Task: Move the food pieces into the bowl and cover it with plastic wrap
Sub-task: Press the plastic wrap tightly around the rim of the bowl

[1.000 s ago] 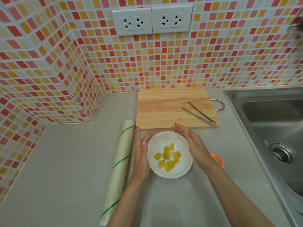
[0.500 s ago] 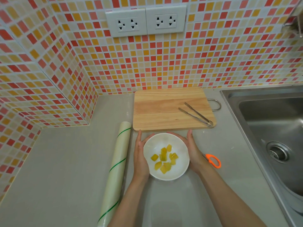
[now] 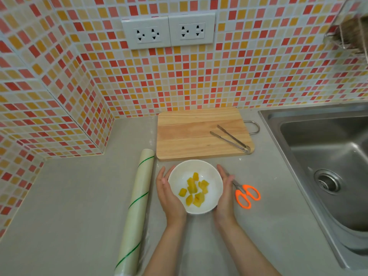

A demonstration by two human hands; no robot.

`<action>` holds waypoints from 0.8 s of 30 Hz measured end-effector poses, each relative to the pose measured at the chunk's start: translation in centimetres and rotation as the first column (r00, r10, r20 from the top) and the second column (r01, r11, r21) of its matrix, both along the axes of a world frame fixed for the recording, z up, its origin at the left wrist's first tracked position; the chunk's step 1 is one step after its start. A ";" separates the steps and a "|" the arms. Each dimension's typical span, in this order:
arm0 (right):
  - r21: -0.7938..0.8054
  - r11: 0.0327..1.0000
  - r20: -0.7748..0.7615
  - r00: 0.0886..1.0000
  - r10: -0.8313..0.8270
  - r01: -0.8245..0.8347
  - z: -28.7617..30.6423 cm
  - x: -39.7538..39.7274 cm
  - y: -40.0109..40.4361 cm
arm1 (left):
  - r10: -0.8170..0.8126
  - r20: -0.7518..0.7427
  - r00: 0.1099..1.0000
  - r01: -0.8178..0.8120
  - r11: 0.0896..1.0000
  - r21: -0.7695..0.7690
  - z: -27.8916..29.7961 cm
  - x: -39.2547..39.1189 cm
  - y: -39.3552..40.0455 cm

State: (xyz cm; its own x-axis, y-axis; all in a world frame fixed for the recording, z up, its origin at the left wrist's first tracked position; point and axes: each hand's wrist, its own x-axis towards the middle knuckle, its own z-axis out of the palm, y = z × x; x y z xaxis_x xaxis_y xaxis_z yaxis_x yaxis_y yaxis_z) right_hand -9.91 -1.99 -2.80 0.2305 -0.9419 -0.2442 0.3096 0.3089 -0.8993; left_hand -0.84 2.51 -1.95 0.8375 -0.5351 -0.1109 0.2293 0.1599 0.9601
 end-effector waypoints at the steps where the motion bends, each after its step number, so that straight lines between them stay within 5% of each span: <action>1: 0.025 1.000 -0.009 1.000 -0.011 0.011 0.3 0.2 -0.1 | 0.014 -0.002 1.000 -0.014 1.000 0.001 0.0 -0.2 0.1; 5: 0.079 0.996 -0.014 0.999 0.036 -0.035 0.6 0.2 -0.9 | 0.027 0.001 1.000 -0.027 0.999 0.031 0.1 -0.5 0.5; 11: -0.208 0.978 -0.300 0.952 -0.067 0.003 1.0 -1.5 -0.3 | -0.011 -0.125 0.992 0.011 1.000 0.000 0.6 1.5 1.2; 19: -0.258 0.964 -0.251 0.959 -0.131 0.064 1.5 0.5 2.0 | -0.146 -0.335 0.931 0.145 0.989 -0.028 -0.2 -0.6 1.8; 24: -0.068 0.995 -0.128 0.988 -0.083 0.075 0.8 0.6 0.0 | -0.221 -0.261 0.939 0.222 0.975 -0.028 -0.8 -1.3 3.0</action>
State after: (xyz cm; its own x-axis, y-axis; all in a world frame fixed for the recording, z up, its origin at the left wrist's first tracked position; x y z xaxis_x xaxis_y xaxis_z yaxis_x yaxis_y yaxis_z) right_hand -9.28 -2.02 -2.03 0.1249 -0.9704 -0.2067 0.2090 0.2294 -0.9506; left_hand -2.18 5.51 -2.73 0.6391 -0.7034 -0.3112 0.5015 0.0743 0.8620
